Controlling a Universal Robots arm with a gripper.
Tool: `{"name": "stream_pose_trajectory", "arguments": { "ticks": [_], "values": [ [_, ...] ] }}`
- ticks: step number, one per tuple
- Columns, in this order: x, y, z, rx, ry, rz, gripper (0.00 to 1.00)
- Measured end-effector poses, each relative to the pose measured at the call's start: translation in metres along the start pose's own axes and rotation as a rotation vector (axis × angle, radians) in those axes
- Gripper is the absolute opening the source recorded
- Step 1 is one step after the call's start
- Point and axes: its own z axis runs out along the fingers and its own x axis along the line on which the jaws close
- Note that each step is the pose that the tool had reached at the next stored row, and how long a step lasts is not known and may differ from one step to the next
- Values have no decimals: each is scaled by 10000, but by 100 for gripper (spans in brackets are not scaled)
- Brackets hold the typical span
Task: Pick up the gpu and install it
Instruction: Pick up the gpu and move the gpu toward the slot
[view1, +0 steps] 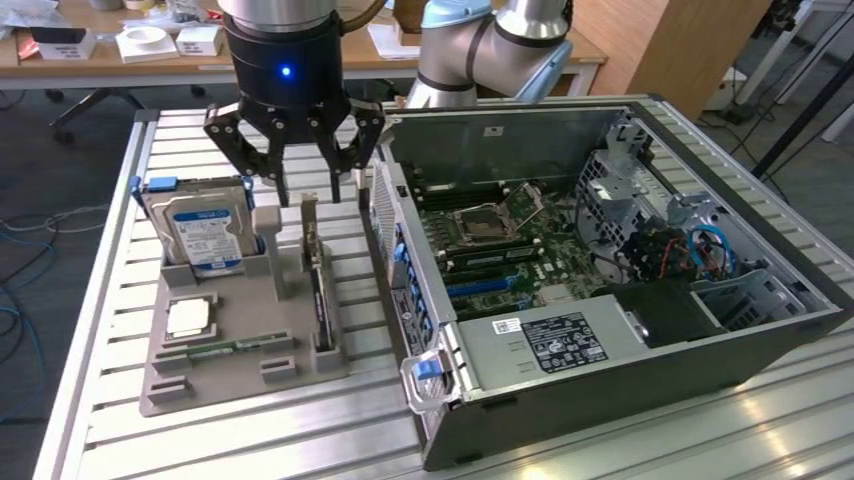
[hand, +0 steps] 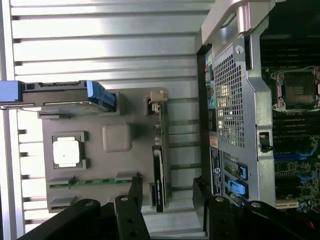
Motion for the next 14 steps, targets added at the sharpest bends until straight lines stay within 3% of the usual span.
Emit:
{"name": "stream_pose_trajectory", "arguments": {
  "ticks": [3, 5, 14],
  "values": [
    [0, -5, 18, 144, 6, -8, 53],
    [2, -12, 37, 191, 6, -10, 53],
    [38, -144, 135, 192, 4, -9, 53]
  ]
}}
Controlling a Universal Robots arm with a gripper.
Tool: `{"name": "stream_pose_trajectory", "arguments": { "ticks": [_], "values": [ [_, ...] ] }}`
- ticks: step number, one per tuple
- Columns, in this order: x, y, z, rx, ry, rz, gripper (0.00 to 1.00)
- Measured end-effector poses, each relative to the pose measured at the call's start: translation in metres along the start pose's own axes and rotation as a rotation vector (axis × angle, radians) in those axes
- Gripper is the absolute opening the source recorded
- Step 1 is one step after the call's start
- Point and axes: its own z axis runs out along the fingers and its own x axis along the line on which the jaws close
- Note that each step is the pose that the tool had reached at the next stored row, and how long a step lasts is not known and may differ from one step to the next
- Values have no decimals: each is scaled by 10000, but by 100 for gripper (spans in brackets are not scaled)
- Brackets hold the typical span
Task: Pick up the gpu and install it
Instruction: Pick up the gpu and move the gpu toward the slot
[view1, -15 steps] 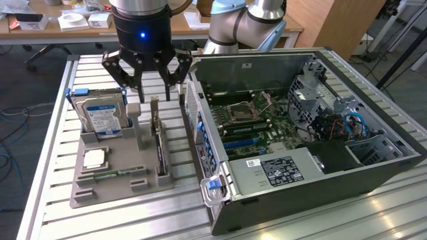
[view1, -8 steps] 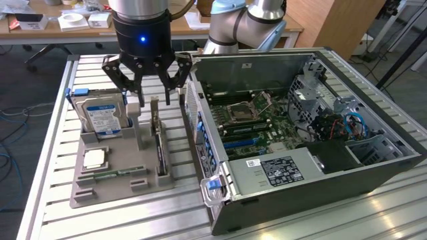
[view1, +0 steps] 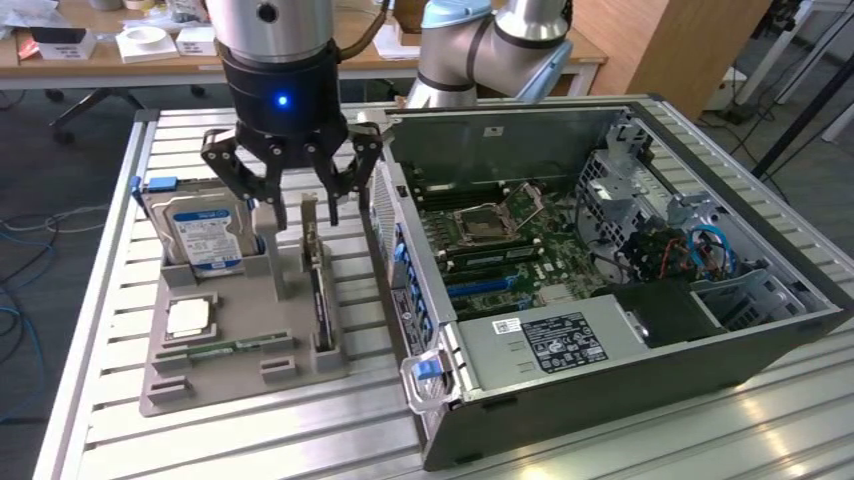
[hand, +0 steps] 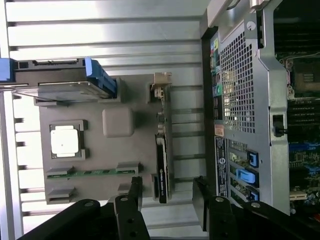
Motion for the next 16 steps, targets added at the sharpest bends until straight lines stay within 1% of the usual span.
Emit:
{"name": "stream_pose_trajectory", "arguments": {
  "ticks": [8, 11, 16],
  "values": [
    [-1, -89, 142, 0, -1, 1, 53],
    [0, -98, 195, 0, 0, 3, 53],
    [-29, -100, 289, -1, -1, 0, 53]
  ]
}}
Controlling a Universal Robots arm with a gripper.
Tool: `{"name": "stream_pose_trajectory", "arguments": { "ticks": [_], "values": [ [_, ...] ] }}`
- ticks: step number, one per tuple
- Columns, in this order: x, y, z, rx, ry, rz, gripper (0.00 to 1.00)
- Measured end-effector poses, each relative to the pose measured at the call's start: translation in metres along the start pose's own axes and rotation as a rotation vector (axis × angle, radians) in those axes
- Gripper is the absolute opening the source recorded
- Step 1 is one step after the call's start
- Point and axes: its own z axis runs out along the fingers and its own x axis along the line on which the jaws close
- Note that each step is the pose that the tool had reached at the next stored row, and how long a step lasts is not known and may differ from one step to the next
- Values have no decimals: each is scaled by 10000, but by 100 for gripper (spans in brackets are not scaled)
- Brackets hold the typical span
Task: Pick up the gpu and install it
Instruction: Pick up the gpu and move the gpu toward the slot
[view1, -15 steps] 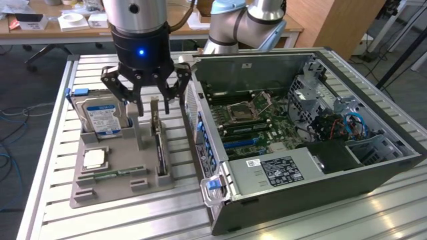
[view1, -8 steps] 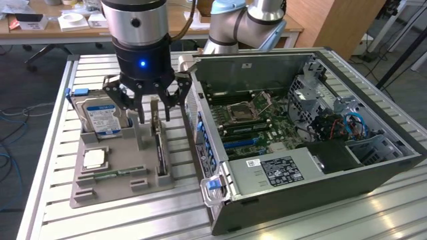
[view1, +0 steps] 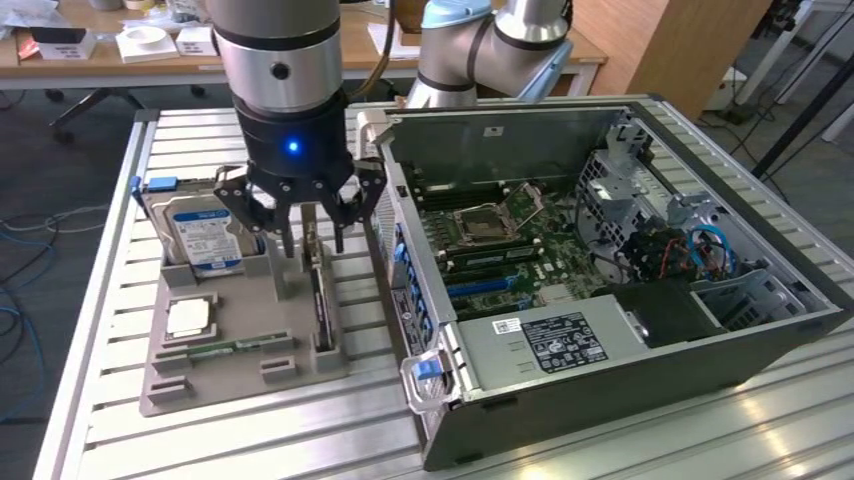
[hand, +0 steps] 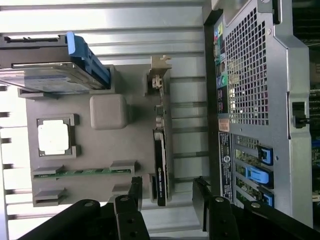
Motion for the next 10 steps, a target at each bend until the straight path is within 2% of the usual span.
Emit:
{"name": "stream_pose_trajectory", "arguments": {
  "ticks": [10],
  "values": [
    [-9, -7, 182, -1, 0, 1, 53]
  ]
}}
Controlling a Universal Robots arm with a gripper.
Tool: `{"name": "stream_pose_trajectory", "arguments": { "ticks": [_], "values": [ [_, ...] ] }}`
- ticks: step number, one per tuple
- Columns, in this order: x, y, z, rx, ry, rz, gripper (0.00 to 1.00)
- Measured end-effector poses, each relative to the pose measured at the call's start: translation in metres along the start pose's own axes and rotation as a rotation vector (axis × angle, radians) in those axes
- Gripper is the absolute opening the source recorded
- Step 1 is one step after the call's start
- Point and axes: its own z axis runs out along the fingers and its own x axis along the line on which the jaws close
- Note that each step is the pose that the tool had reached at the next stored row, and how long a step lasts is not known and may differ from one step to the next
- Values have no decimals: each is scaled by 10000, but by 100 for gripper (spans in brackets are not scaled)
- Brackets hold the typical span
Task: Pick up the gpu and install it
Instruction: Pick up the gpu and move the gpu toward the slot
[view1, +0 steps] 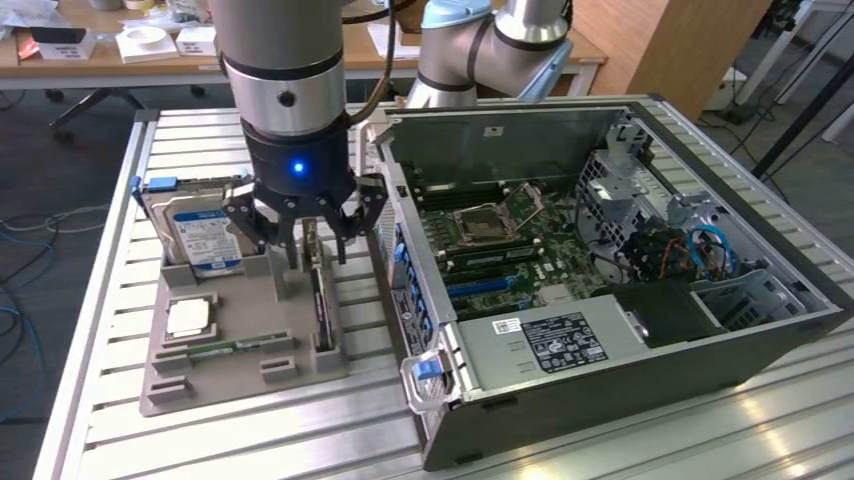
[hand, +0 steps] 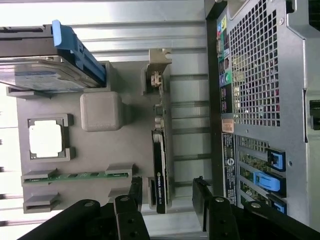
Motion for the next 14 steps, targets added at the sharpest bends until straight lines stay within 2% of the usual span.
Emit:
{"name": "stream_pose_trajectory", "arguments": {
  "ticks": [14],
  "values": [
    [4, -12, 255, 1, 0, 3, 53]
  ]
}}
